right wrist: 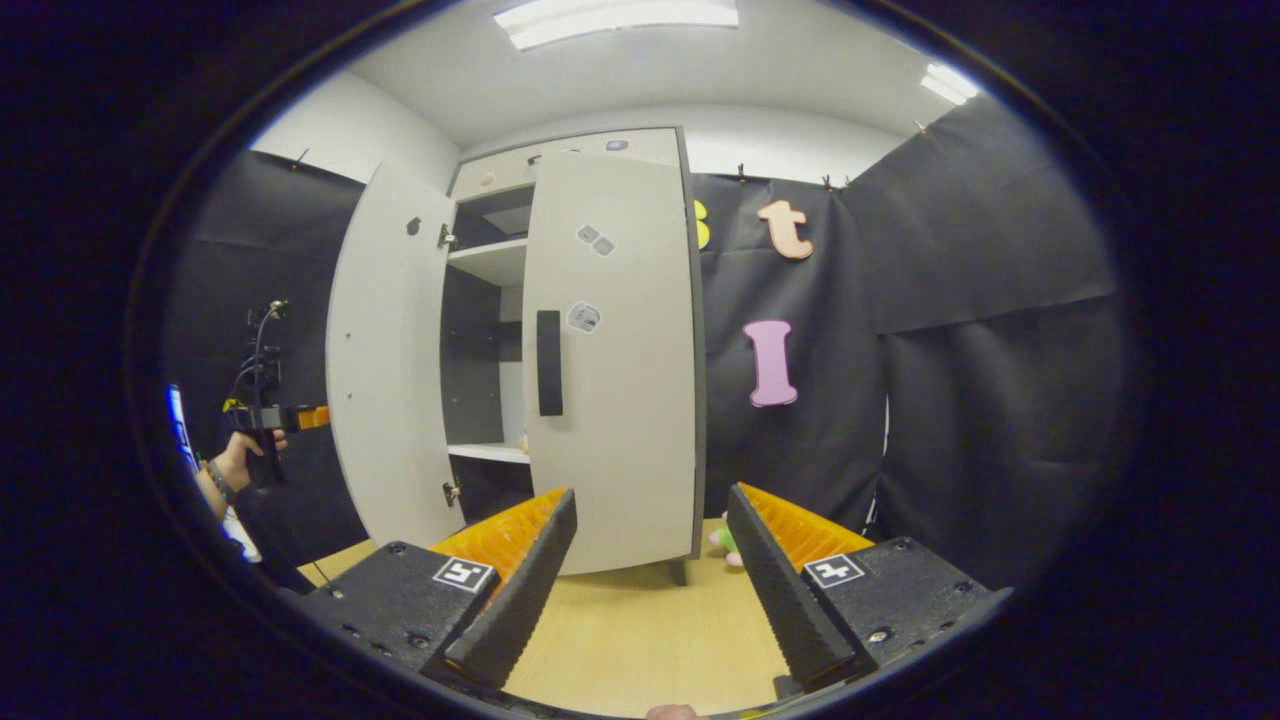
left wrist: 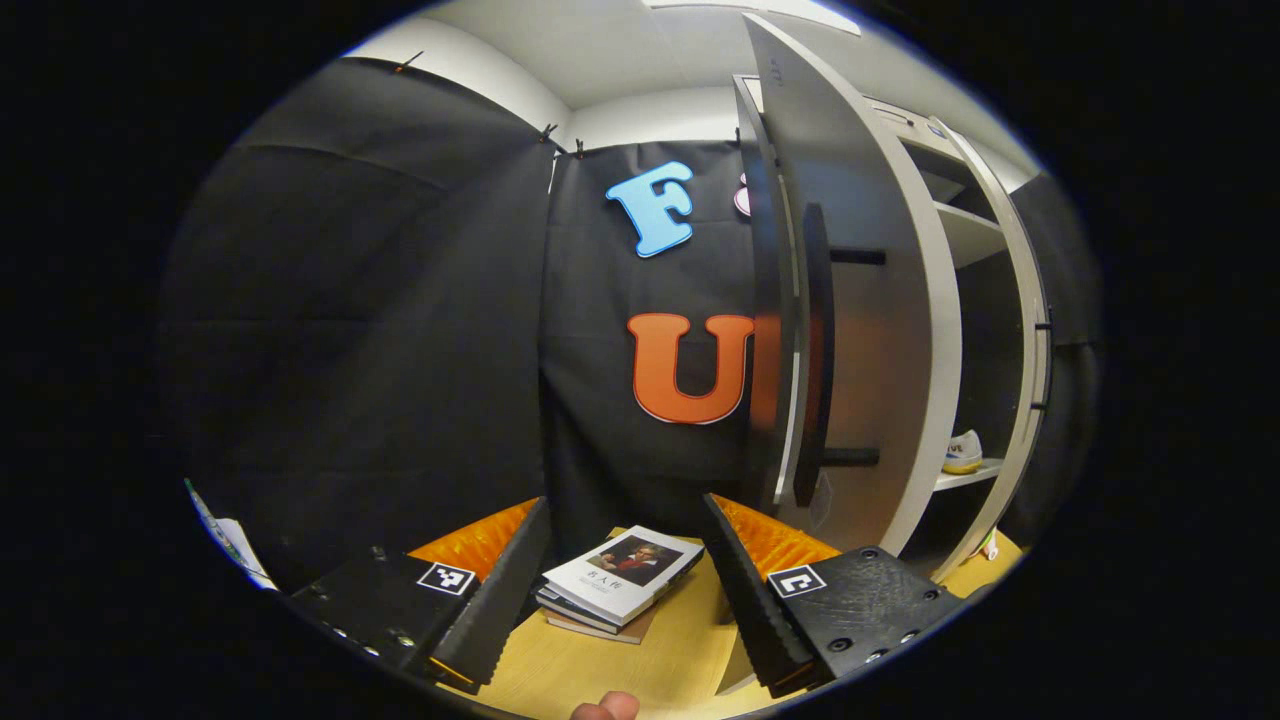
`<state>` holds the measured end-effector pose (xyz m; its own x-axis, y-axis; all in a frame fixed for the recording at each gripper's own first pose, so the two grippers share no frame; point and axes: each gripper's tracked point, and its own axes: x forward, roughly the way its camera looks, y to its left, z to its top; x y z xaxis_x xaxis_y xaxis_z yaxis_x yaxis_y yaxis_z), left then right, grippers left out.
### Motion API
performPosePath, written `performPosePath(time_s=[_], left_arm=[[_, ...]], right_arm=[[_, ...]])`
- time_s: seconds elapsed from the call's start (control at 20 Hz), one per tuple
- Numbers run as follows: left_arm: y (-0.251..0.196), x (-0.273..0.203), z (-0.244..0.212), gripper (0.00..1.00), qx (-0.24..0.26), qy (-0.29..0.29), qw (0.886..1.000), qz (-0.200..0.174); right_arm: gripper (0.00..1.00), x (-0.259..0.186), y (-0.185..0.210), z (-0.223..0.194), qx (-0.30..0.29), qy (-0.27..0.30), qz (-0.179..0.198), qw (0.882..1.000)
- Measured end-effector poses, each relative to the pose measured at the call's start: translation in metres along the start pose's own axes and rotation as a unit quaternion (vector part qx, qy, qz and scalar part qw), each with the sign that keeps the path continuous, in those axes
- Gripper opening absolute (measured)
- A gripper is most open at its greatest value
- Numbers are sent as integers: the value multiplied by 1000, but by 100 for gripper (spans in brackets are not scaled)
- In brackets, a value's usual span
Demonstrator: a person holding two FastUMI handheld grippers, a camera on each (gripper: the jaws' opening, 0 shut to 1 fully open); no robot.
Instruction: Grab one shoe with the right hand and put it into the shoe cabinet, grab the other shoe with the left hand and put it into the shoe cabinet; then close the right door with the right hand and the left door with the left hand.
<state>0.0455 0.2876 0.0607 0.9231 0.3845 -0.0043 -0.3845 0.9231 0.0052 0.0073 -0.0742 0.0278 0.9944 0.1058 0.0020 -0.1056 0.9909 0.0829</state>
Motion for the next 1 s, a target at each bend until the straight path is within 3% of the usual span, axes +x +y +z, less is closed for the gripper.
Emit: performPosePath(time_s=[0.2,0.55,0.75,1.0], left_arm=[[-12,4,25,90,-7,-18,999,-31],[-45,-1,22,89,-18,-7,997,-80],[-99,-13,22,88,-2,-17,993,-118],[-190,2,21,88,-28,-16,983,-179]], right_arm=[[98,5,1,-5,0,5,-2,1000],[98,15,8,1,7,-4,6,1000],[98,13,8,6,0,-9,5,1000],[98,1,-7,9,-5,-14,-12,1000]])
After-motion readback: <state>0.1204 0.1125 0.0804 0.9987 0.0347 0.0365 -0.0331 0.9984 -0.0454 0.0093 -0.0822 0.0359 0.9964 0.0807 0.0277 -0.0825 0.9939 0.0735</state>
